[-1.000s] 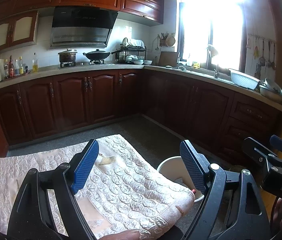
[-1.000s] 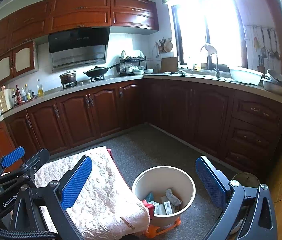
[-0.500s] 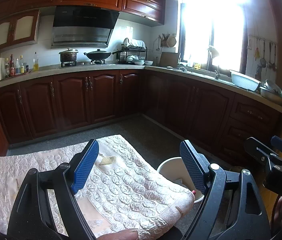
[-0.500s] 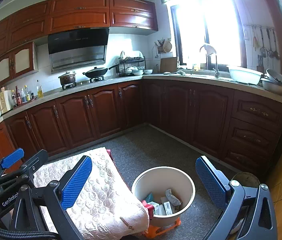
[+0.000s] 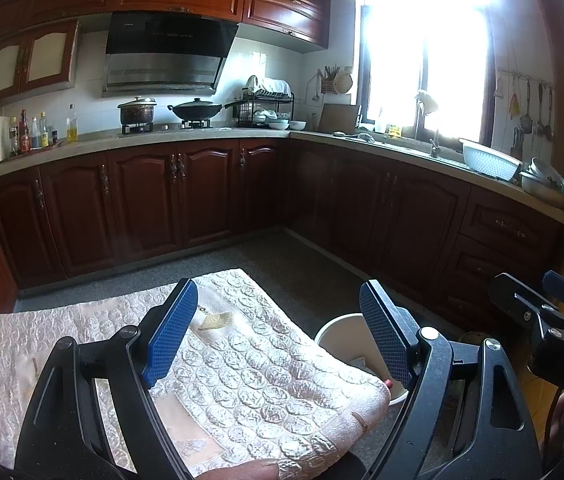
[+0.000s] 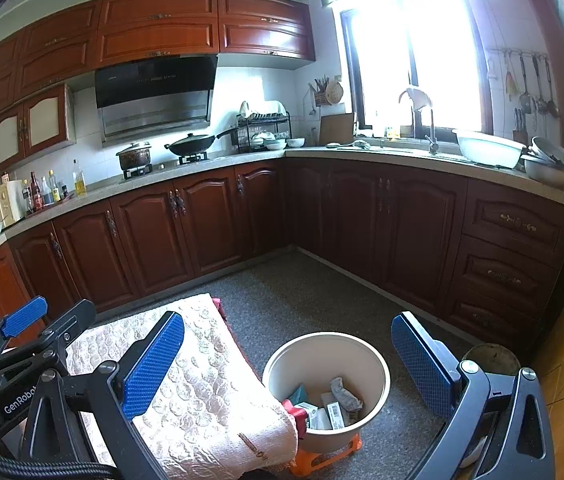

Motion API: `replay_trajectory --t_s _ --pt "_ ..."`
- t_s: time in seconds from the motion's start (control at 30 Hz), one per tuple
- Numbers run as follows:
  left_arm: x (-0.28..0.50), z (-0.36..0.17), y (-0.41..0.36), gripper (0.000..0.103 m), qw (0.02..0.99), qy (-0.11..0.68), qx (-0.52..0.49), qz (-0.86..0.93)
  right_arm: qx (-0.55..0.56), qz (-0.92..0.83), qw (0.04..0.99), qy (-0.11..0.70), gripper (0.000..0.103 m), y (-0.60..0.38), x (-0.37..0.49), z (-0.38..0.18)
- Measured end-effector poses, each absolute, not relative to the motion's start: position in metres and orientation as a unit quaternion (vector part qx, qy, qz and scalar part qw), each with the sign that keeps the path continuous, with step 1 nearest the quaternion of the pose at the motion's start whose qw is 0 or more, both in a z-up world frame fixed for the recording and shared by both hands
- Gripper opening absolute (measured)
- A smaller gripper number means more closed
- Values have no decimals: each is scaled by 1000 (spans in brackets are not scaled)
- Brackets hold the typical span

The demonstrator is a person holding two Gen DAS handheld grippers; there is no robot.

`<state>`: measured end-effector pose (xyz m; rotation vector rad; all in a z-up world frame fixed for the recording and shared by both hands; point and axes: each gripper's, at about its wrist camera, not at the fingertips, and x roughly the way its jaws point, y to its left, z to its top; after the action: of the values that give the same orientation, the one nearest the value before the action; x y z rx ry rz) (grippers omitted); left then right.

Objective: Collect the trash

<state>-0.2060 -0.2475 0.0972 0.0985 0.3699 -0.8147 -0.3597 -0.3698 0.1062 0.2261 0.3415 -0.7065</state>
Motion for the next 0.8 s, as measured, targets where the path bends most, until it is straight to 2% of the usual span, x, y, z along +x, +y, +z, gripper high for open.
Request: replay_trajectory --t_s 0.8 --pt "-202 94 -251 83 900 189 57 -388 117 -342 916 174 103 -375 -361 102"
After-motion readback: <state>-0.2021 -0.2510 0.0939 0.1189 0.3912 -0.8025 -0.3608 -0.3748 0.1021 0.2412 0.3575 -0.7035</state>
